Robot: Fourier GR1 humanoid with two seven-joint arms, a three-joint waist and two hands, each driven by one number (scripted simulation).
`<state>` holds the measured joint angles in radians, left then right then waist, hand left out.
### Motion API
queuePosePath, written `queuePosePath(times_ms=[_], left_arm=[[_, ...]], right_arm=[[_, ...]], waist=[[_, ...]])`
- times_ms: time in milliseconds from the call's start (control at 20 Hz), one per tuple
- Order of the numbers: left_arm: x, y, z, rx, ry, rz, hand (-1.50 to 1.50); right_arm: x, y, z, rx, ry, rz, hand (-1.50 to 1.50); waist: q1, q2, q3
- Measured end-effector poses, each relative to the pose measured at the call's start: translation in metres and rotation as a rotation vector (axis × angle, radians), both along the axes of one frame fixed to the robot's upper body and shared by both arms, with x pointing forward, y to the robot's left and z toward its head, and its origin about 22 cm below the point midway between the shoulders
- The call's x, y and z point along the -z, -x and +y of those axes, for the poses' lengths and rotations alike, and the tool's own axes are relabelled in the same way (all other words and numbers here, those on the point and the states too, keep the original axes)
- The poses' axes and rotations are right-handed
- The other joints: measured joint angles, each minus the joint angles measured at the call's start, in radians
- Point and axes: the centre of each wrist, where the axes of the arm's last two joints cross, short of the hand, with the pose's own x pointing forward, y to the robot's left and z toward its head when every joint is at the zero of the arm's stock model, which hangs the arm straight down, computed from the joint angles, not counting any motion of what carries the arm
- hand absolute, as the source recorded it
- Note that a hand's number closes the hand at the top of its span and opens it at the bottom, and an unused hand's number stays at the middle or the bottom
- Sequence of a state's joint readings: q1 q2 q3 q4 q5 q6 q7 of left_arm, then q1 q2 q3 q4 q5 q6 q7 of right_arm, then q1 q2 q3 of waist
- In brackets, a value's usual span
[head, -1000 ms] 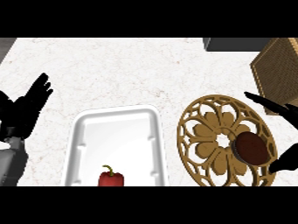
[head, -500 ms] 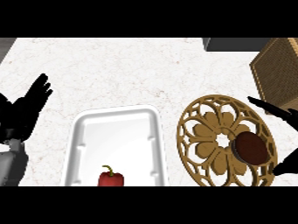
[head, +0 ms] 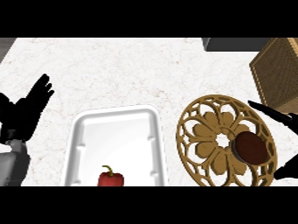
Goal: Pick the cupcake from the placemat and place it in the basket
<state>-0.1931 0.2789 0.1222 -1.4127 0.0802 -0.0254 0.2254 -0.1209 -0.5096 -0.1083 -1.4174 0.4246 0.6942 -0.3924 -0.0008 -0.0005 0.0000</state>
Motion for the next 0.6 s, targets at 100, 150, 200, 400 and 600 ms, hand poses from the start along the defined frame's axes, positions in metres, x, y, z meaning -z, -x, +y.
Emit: queuePosePath(times_ms=[100,150,200,400,600], left_arm=[[0.003,0.001,0.006,0.0,0.001,-0.001,0.0],[0.001,0.001,0.006,-0.002,-0.001,-0.003,0.0],[0.002,0.003,0.006,-0.001,0.001,0.001,0.0],[-0.002,-0.002,0.013,-0.005,-0.004,0.003,0.0],[-0.002,-0.005,0.009,-0.008,-0.001,-0.001,0.0]], right_arm=[[0.002,-0.001,0.009,-0.006,0.013,-0.006,-1.5],[0.004,-0.001,0.01,-0.007,0.022,-0.004,-1.5],[0.005,0.002,0.012,-0.007,0.03,-0.006,-1.5],[0.011,0.002,0.017,-0.01,0.062,-0.008,-1.5],[0.02,0.006,0.028,-0.029,0.091,-0.014,1.5]], waist=[[0.0,0.0,0.0],[0.001,0.0,0.0],[0.0,0.0,0.0],[0.0,0.0,0.0],[-0.001,0.0,0.0]])
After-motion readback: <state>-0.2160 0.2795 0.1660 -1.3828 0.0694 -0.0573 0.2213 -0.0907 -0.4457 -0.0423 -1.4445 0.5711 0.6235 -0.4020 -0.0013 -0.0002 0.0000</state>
